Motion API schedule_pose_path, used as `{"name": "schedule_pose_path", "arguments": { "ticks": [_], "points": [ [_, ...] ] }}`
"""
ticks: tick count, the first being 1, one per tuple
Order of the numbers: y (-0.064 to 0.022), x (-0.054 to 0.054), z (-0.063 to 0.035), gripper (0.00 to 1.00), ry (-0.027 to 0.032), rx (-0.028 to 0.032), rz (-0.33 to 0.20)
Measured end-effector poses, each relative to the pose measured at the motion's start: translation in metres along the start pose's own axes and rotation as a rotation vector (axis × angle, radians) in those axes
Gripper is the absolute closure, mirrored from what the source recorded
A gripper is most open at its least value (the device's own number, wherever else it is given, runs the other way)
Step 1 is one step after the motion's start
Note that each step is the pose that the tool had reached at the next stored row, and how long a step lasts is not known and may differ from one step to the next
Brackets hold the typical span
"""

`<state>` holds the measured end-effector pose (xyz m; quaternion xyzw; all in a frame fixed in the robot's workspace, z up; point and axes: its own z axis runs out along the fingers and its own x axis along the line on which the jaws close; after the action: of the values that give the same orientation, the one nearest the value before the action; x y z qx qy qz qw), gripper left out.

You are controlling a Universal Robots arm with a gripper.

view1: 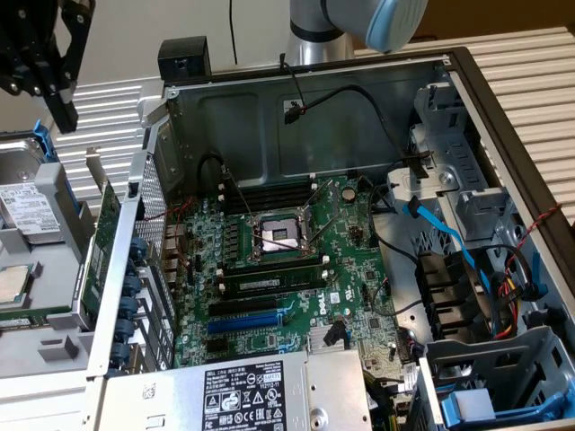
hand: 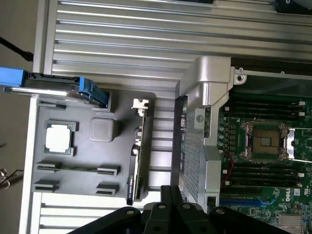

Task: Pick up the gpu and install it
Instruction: 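Reach for the gpu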

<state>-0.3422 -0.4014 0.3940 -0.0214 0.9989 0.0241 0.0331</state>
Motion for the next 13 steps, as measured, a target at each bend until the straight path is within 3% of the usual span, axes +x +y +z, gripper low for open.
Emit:
{"name": "schedule_pose_path", "arguments": {
  "ticks": [4, 9, 13],
  "points": [
    [-0.0002, 0.013, 0.0025, 0.88, -0.0025, 0.0001, 0.000],
    [-0.0051, 0.015, 0.0109, 0.88, -0.0026, 0.0001, 0.000],
    [-0.0053, 0.016, 0.0118, 0.88, -0.0026, 0.0002, 0.000]
  ]
}}
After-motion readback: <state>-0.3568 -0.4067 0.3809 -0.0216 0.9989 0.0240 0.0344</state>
